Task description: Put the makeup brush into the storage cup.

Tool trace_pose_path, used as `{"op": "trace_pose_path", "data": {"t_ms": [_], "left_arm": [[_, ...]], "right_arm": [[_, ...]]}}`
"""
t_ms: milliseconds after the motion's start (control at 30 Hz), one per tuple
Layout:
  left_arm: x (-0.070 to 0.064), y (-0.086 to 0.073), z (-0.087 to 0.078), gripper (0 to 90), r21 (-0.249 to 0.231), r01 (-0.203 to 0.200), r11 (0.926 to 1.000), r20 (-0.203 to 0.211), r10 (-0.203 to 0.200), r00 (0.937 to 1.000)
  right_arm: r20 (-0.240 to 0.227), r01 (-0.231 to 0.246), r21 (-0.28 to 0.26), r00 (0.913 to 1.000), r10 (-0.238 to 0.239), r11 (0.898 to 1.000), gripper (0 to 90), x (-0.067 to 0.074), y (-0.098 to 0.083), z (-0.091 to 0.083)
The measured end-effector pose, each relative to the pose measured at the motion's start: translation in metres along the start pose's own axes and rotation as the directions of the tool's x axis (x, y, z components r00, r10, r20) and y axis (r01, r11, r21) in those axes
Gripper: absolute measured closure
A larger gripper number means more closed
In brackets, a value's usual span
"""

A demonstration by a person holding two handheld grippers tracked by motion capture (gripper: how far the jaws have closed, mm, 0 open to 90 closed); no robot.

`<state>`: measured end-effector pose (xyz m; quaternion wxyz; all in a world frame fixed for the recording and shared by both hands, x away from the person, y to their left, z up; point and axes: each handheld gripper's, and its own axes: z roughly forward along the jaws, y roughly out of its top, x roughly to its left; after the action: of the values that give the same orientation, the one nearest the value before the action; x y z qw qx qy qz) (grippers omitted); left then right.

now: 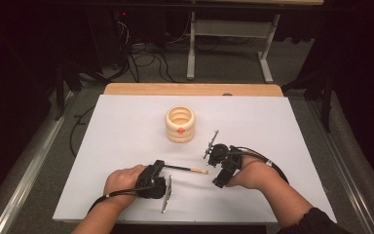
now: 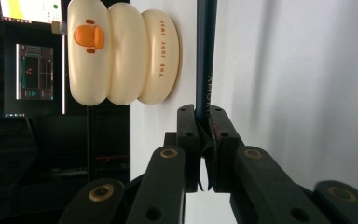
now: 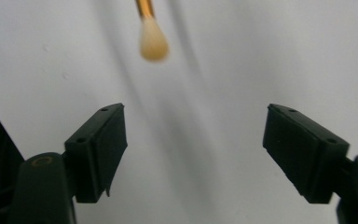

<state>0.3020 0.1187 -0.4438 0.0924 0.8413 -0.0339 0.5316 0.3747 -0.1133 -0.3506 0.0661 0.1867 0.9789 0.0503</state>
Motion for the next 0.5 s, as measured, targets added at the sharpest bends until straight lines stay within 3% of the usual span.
{"op": "trace_pose_path", "data": {"t_ms": [500], "left_arm": [[0.0, 0.0, 0.0, 85.4, 0.0, -0.006, 1.0, -0.001, 0.006, 1.0]], "right_arm": [[0.027, -0.099, 0.053, 0.9949, 0.097, 0.994, 16.4, -0.031, -0.057, 0.019]]}}
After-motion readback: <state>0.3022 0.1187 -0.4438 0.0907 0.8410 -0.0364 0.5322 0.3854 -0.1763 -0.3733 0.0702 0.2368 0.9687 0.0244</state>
